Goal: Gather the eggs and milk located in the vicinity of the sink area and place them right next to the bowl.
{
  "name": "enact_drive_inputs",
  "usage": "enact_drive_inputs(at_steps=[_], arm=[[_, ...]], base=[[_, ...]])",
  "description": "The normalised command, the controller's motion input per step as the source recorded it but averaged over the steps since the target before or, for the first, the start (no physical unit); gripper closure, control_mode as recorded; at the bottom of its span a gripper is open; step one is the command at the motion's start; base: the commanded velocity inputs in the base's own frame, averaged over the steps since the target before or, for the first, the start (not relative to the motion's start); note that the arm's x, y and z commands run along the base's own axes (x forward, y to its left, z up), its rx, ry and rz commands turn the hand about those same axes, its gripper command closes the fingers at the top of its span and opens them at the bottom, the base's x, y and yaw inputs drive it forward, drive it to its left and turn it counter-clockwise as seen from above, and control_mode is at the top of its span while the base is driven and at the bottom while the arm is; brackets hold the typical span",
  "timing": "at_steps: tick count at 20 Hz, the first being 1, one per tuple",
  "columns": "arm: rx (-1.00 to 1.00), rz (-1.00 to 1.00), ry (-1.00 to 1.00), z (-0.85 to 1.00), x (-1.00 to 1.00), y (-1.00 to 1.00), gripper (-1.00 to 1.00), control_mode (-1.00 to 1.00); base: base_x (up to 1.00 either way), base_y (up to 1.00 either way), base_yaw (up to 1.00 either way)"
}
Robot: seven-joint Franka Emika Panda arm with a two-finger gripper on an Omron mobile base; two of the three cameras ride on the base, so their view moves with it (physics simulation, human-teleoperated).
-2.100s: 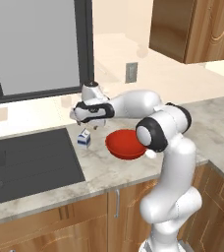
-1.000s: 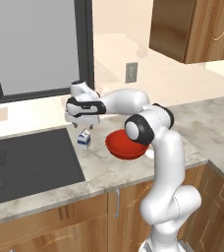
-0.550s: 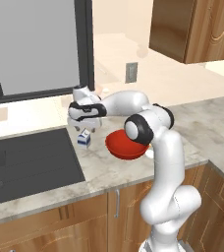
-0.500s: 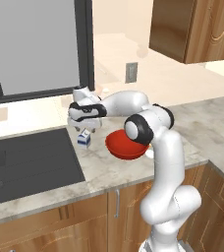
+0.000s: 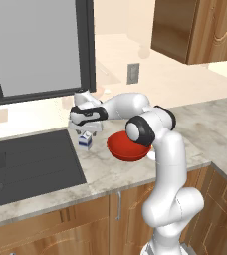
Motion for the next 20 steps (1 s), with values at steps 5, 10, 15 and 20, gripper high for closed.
enact_drive_inputs(at_steps=[5, 10, 15, 20], arm=[[0.0, 0.0, 0.0, -0.18, 0.01, 0.03, -1.0, -1.0], [0.0, 0.0, 0.0, -0.22, 0.0, 0.01, -1.0, -1.0], [0.0, 0.0, 0.0, -0.17, 0.0, 0.01, -1.0, -1.0], [-0.03, 0.0, 0.0, -0.13, 0.01, 0.07, 1.0, -1.0]], base=[[0.0, 0.0, 0.0], [0.0, 0.0, 0.0], [0.0, 0.0, 0.0], [0.0, 0.0, 0.0]])
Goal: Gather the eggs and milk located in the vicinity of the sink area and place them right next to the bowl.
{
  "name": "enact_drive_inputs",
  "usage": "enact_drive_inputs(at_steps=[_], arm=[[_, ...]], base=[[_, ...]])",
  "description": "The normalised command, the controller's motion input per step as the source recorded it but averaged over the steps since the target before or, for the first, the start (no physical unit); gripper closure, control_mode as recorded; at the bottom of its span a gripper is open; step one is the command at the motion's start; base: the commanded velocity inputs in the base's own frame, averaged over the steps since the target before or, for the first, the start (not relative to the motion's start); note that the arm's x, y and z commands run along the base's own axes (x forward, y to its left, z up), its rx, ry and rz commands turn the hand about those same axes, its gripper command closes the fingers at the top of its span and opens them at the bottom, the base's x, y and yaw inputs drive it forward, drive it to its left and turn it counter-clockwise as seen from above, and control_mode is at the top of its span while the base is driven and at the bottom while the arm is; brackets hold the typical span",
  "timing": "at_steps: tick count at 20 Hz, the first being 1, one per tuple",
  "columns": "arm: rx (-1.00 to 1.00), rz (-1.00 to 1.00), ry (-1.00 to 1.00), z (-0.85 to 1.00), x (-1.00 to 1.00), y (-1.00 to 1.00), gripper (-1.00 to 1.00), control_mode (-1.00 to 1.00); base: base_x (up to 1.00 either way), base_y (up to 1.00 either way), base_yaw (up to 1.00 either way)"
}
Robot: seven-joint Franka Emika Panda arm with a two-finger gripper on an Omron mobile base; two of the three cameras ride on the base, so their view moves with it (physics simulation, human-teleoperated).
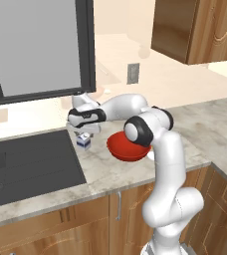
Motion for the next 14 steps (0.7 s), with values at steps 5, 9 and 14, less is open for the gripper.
enact_drive_inputs(at_steps=[5, 9, 14], arm=[[0.0, 0.0, -0.03, -0.17, 0.0, -0.06, 1.0, -1.0], [0.0, 0.0, -0.07, -0.15, 0.0, -0.26, 1.0, -1.0], [0.0, 0.0, -0.14, -0.02, 0.0, -0.47, 1.0, -1.0]], base=[[0.0, 0.0, 0.0], [0.0, 0.0, 0.0], [0.0, 0.0, 0.0]])
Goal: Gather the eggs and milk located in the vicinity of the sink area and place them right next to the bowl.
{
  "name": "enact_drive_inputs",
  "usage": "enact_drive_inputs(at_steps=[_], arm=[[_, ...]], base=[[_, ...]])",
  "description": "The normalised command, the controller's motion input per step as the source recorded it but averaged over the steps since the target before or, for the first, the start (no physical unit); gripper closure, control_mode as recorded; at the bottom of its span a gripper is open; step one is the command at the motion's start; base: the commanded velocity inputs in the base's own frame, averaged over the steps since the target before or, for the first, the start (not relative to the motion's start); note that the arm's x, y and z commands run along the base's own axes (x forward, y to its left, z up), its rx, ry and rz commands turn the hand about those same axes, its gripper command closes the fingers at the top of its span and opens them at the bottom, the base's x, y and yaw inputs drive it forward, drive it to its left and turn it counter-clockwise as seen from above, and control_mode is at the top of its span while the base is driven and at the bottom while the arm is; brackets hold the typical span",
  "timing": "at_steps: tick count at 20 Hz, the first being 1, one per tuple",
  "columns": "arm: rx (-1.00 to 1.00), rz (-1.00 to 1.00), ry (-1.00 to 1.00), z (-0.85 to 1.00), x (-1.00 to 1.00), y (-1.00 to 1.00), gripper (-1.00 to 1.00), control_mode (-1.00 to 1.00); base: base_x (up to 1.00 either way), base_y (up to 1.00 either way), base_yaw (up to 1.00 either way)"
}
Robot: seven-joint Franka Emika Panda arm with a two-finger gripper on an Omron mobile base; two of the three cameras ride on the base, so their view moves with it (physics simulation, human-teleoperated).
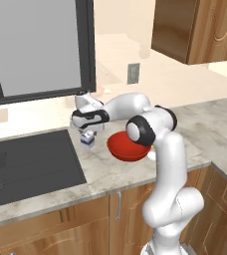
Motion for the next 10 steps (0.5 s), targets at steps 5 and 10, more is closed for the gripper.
enact_drive_inputs(at_steps=[5, 10], arm=[[0.02, 0.0, -0.16, 0.0, -0.06, -0.77, 1.0, -1.0], [0.08, 0.0, -0.13, 0.0, -0.19, -0.86, 1.0, -1.0]], base=[[0.0, 0.0, 0.0], [0.0, 0.0, 0.0]])
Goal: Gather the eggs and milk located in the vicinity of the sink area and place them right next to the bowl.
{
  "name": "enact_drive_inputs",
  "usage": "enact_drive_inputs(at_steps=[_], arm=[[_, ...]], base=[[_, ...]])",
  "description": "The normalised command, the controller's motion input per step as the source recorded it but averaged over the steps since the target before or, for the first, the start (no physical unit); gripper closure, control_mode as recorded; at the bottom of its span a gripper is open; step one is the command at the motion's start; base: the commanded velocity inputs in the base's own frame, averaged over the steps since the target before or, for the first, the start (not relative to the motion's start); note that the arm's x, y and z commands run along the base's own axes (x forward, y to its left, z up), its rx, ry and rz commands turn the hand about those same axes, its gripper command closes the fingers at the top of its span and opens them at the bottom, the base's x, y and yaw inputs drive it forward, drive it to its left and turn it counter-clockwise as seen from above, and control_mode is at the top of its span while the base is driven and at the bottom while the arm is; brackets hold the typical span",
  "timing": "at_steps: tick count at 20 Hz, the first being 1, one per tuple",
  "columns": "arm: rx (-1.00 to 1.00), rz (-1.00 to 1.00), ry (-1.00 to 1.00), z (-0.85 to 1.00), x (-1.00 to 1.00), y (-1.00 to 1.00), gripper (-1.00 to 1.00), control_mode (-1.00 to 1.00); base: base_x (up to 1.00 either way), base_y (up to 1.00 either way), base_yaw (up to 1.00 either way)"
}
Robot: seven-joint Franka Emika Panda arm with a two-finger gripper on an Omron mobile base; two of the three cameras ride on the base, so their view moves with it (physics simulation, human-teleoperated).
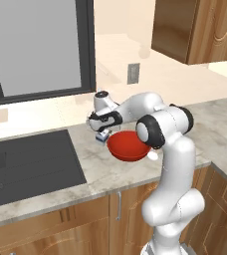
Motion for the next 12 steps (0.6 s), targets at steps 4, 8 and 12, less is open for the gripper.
enact_drive_inputs(at_steps=[4, 8, 12], arm=[[0.08, 0.0, -0.07, 0.0, -0.06, -0.68, 1.0, -1.0], [0.1, 0.0, -0.02, -0.01, 0.0, -0.55, 1.0, -1.0], [0.1, 0.0, 0.0, -0.01, 0.01, -0.35, -1.0, -1.0]], base=[[0.0, 0.0, 0.0], [0.0, 0.0, 0.0], [0.0, 0.0, 0.0]])
